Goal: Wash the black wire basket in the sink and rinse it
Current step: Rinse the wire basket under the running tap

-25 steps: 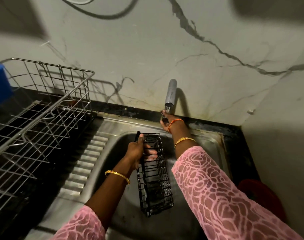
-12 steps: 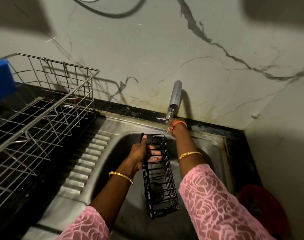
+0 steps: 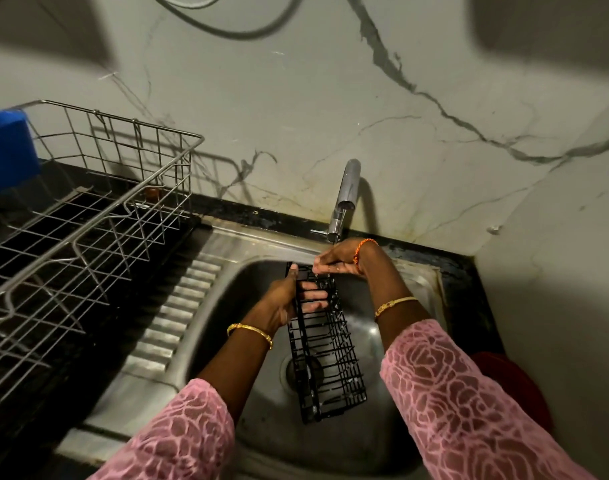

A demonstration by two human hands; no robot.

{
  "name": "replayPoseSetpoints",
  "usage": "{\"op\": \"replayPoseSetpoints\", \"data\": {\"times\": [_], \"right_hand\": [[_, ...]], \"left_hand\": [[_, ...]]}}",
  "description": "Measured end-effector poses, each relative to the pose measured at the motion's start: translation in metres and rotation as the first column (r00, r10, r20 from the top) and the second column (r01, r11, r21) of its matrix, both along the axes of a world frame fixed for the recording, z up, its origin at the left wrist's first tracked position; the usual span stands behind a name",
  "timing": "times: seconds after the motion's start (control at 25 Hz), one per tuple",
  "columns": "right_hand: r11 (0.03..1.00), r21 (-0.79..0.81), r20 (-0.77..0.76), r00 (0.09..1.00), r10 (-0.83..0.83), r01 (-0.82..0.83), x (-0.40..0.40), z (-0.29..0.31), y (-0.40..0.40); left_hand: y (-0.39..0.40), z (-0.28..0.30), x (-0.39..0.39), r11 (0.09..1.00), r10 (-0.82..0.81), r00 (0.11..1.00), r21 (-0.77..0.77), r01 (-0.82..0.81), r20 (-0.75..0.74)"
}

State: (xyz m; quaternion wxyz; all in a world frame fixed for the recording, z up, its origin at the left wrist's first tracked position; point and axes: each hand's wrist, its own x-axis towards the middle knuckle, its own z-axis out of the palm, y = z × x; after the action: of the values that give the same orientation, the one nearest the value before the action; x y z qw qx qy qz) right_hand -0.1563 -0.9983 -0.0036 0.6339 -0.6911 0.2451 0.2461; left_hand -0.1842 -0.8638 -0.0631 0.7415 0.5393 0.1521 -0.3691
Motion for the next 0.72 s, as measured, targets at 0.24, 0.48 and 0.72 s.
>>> {"op": "replayPoseSetpoints", "data": {"times": [0.24,0.48,0.72], "right_hand": [[0.976,-0.210,0.147,0.989,-0.035,0.066,-0.003,0.016,-0.007],[0.968,-0.118,-0.093,0.968,-0.233,0.222,-0.045,-0.052,-0.059],[0.868,0.209,-0.274,0.879,-0.390,0.450,-0.079,-0.146,-0.048]], "left_hand": [[-0.002,0.005,-0.002,0.999,-0.035,0.999,0.018,0.035,0.024],[0.000,0.014,-0.009,0.997,-0.063,0.990,0.060,0.055,0.124],[0.001,0.019,-0.018,0.990,-0.138,0.973,0.046,0.132,0.184]]}}
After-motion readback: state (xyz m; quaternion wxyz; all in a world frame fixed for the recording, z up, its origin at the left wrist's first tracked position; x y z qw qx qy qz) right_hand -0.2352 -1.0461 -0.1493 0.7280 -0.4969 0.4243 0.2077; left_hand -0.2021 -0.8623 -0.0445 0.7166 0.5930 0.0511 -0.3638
